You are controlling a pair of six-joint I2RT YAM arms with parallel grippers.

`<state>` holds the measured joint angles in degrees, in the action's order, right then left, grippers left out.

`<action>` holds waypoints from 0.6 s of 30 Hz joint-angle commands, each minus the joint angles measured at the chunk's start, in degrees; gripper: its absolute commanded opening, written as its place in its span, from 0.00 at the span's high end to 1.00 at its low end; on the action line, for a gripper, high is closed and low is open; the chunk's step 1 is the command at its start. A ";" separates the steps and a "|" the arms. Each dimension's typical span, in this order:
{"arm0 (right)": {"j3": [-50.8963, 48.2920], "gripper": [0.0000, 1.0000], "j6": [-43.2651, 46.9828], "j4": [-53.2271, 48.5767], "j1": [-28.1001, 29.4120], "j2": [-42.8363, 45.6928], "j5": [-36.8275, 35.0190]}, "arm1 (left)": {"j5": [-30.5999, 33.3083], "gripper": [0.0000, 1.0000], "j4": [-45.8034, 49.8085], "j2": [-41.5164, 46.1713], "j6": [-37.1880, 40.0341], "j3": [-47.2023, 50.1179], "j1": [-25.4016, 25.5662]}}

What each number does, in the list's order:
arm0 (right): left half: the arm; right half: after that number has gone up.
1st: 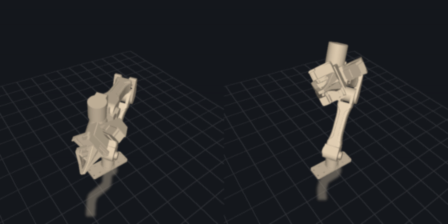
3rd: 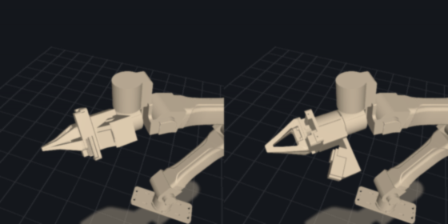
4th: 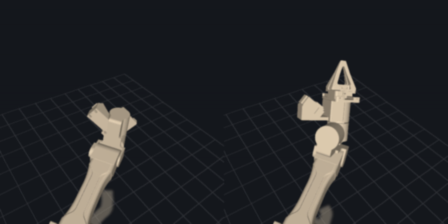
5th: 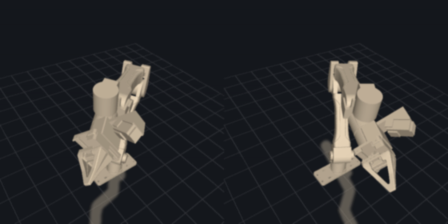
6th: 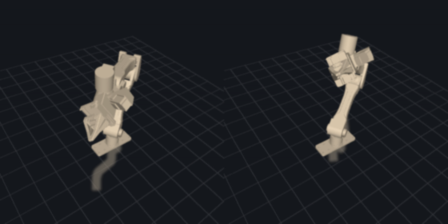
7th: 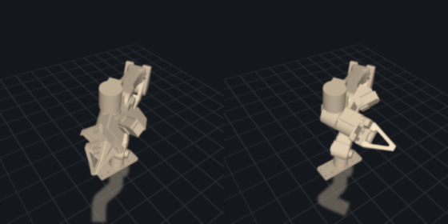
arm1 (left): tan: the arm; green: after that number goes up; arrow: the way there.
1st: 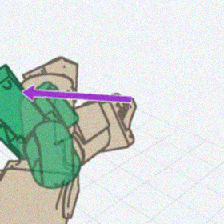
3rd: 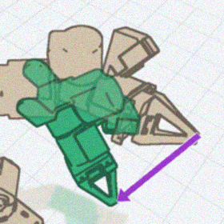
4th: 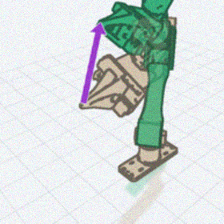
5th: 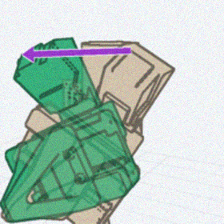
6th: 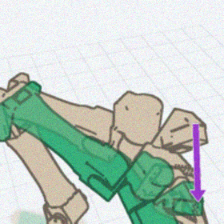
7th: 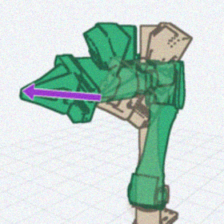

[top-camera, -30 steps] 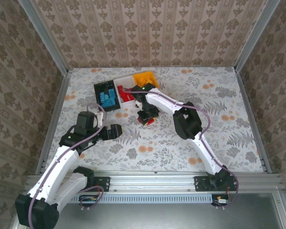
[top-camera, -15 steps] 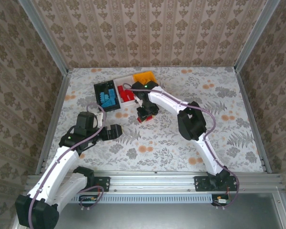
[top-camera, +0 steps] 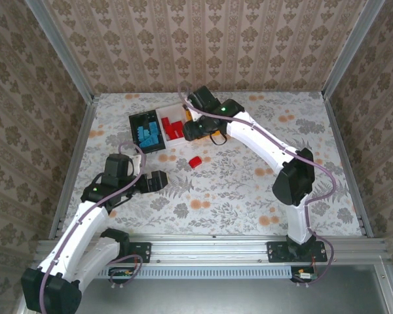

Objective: Sort the legos into containers by color

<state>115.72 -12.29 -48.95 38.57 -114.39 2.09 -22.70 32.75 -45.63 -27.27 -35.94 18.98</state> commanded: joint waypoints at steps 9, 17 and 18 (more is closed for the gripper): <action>0.47 0.58 0.17 20.94 0.23 4.68 -2.97 | -0.68 0.04 -0.14 1.26 -0.16 0.79 -0.44; 9.50 0.58 -2.34 26.27 0.19 -4.19 -5.16 | -0.77 0.04 0.03 1.11 -0.07 0.74 -0.44; 12.33 0.58 -2.69 25.44 0.14 -6.75 -5.01 | -0.77 0.04 0.07 1.07 -0.11 0.76 -0.44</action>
<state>122.91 -13.17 -26.30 38.57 -116.18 -1.39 -22.68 32.80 -45.15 -27.27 -35.59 18.98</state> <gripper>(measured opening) 0.482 0.957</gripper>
